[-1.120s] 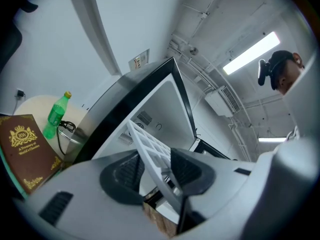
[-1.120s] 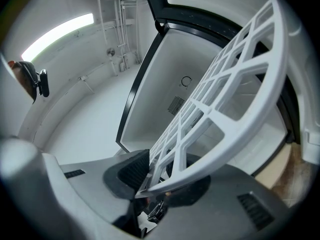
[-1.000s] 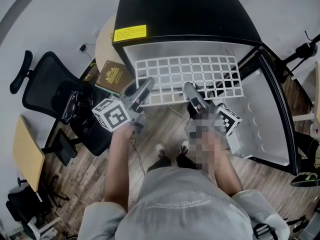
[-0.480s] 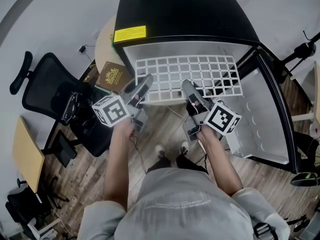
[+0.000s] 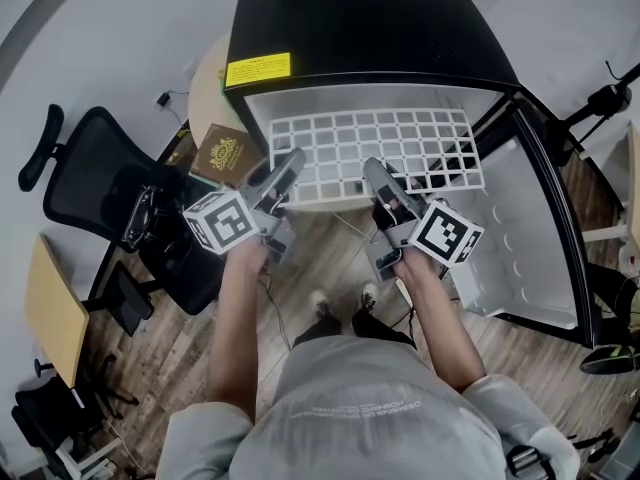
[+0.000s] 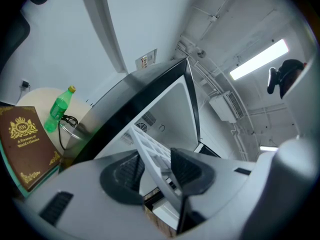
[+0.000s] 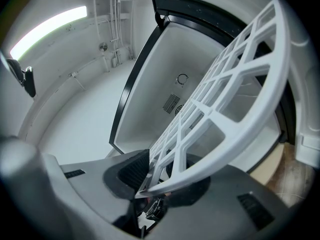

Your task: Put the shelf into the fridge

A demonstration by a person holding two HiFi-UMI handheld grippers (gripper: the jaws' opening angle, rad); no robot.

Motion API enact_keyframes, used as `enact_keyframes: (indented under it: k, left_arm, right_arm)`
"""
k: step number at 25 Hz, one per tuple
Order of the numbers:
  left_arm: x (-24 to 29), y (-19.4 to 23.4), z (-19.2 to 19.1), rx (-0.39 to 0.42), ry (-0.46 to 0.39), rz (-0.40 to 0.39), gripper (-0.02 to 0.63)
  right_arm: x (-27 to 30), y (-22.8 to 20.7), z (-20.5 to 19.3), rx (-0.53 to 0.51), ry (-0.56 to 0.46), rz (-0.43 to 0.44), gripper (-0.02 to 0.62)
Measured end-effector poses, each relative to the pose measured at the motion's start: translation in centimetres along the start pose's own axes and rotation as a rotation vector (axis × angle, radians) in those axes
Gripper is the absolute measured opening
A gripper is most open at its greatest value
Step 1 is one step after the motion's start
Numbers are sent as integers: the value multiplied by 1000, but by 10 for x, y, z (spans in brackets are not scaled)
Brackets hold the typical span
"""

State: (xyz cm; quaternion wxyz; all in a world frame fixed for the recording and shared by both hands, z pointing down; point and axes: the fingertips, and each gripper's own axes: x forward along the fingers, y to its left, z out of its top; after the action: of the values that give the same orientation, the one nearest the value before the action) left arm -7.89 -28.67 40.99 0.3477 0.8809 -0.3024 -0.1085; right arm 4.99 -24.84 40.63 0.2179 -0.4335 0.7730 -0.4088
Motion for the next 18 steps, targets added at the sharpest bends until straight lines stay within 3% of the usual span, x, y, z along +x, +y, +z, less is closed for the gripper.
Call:
enact_keyframes:
  k: [9,16,18]
  left_arm:
    - [0,1,0,42,13,13,160]
    - [-15,1,1,-35,-43,-1,160]
    - [-24,-2,0,-18,-46,7,160]
  right_arm:
    - [1,-3,1,5,15,-16,107]
    - [0,-4,1,18,21,-23,107]
    - [0,-4,1,17,21,-26,107]
